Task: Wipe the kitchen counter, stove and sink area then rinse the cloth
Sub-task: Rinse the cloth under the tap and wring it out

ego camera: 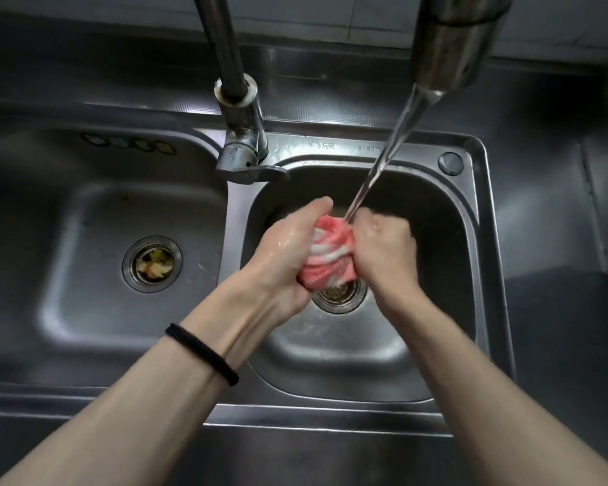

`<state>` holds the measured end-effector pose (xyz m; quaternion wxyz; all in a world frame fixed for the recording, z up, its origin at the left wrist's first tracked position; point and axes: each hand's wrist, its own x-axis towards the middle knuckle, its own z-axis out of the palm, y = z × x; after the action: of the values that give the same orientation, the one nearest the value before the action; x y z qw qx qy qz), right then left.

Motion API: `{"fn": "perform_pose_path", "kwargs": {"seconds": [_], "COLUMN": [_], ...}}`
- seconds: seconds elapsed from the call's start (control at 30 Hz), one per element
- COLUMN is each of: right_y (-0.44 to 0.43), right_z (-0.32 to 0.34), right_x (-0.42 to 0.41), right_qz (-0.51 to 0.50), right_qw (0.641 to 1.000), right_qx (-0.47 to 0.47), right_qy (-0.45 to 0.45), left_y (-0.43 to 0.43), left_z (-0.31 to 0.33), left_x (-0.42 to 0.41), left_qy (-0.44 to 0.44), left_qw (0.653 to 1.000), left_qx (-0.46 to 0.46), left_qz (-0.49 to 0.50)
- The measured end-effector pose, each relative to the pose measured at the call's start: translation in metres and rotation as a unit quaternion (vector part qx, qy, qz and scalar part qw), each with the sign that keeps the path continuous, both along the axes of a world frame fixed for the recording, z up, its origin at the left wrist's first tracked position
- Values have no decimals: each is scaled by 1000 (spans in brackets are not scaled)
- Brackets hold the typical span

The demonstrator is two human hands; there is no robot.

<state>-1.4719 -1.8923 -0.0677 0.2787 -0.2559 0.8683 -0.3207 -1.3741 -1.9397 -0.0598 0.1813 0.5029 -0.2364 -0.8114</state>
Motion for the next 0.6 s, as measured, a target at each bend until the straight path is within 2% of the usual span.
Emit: {"fn": "perform_pose_path", "kwargs": {"seconds": [0.07,0.17,0.23,0.33,0.4,0.5,0.6], "right_y": [8,21,27,29,27,21,16], "right_z": [-10,-14,-9,-1,6,23,39], "right_x": [-17,-26,-33,-40,-31,-5,17], "right_qz": [-1,-42,-102,-136,-101,-26,68], "right_qw": [989,969,939,908,912,936,977], "right_qx": [46,28,14,-7,-25,-70,-93], "right_qy": [-140,-242,-327,-395,-397,-343,-180], "left_y": [4,5,1,-1,1,0,-4], "left_z": [-6,-8,-13,-20,-20,-18,-13], "left_x": [5,15,26,40,36,17,-4], "left_qy": [-2,12,-1,-10,-21,-15,23], "left_qw": [1000,996,991,993,995,997,999], "left_qx": [-9,54,71,56,43,40,38], "left_qz": [-9,67,113,103,91,69,24]}}
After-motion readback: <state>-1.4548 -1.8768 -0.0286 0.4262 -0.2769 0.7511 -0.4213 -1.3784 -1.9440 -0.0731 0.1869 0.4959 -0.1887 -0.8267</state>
